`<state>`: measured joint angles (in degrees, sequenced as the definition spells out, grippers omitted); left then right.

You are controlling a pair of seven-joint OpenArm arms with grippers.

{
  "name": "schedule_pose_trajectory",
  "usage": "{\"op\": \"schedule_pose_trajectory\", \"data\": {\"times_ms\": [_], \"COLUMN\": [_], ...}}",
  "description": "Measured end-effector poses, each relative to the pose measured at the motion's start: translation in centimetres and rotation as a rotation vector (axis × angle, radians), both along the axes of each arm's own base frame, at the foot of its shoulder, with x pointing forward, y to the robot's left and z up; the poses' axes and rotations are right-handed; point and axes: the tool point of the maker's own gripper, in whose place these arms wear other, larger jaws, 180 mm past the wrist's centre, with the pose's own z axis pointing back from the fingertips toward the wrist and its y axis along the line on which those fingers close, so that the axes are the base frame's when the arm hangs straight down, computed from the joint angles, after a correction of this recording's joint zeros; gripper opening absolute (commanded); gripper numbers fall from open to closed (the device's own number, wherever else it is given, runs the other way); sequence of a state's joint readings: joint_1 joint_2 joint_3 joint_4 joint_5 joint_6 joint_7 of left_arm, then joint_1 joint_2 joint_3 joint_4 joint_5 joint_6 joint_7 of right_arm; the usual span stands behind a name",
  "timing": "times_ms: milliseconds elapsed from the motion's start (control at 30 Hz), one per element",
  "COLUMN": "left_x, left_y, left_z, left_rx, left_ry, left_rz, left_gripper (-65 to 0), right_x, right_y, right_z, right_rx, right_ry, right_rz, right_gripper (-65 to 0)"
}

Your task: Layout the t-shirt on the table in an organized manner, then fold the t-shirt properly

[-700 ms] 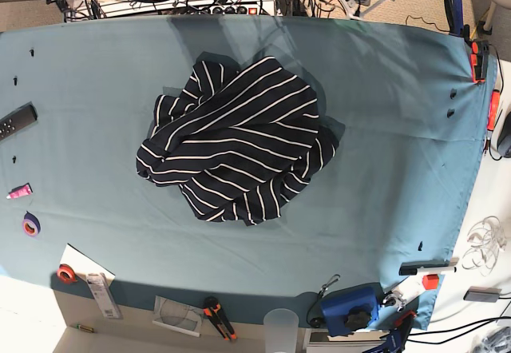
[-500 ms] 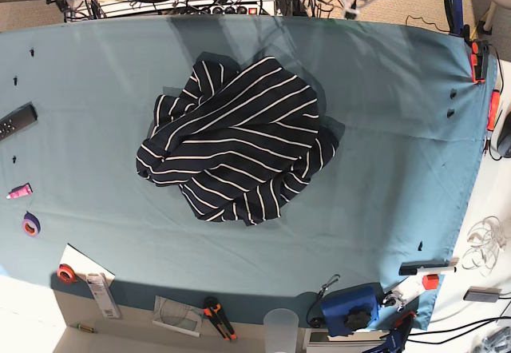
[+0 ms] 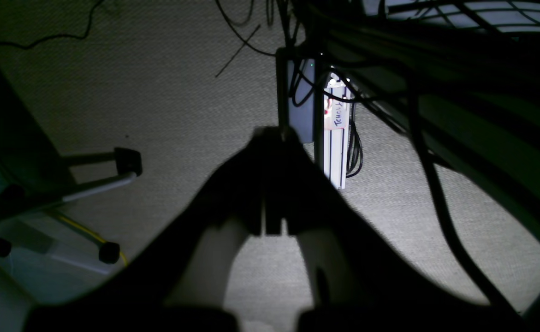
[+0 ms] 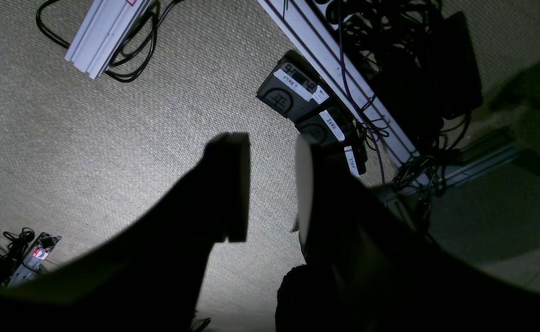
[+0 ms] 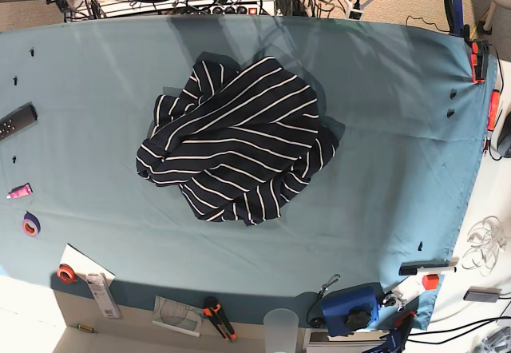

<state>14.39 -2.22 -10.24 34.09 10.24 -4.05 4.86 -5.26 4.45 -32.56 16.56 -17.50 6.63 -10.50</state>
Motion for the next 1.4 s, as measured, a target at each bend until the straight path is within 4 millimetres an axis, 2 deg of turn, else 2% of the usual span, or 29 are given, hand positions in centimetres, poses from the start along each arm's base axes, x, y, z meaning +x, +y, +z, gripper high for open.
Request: {"op": "schedule_pose_trajectory", "data": {"times_ms": [367,633,767,933,1100,1300,1400], "left_x": [0.2,0.2,0.1,-0.9,-2.7,-6.2,-7.0], "left_y": [1.8,2.0,2.9,4.7,6.1,7.9,9.2], "left_z": [0.0,0.0,0.0,0.1,0.1,0.8,2.0], "left_rx": [0.088,0.09,0.089,0.12,0.136,0.15,0.167], "left_ry": [-0.009,-0.009,-0.005,0.016,0.043,0.077,0.047], "left_rz": [0.026,0.027,0.082,0.079,0.099,0.153,0.153], "left_gripper": [-65.0,-65.0,-65.0,-65.0,-65.0,-65.0,-65.0], "right_x": [0.0,0.1,-0.3,-1.0,-2.9,-4.0,-4.7], "right_y": [-0.2,-2.0,-3.0,-5.3,-7.8,-9.3,-9.7], "right_z": [0.0,0.1,0.2,0.9,2.4,4.9,6.4], "right_rx": [-0.003,-0.032,-0.051,-0.082,-0.124,-0.121,-0.102], "right_ry": [-0.001,0.0,0.012,0.019,0.038,0.019,0.013], "right_rz": [0.0,0.003,-0.056,-0.156,-0.172,-0.135,-0.134], "right_gripper": [-47.4,-47.4,-47.4,-47.4,-47.4,-47.4,-47.4]}}
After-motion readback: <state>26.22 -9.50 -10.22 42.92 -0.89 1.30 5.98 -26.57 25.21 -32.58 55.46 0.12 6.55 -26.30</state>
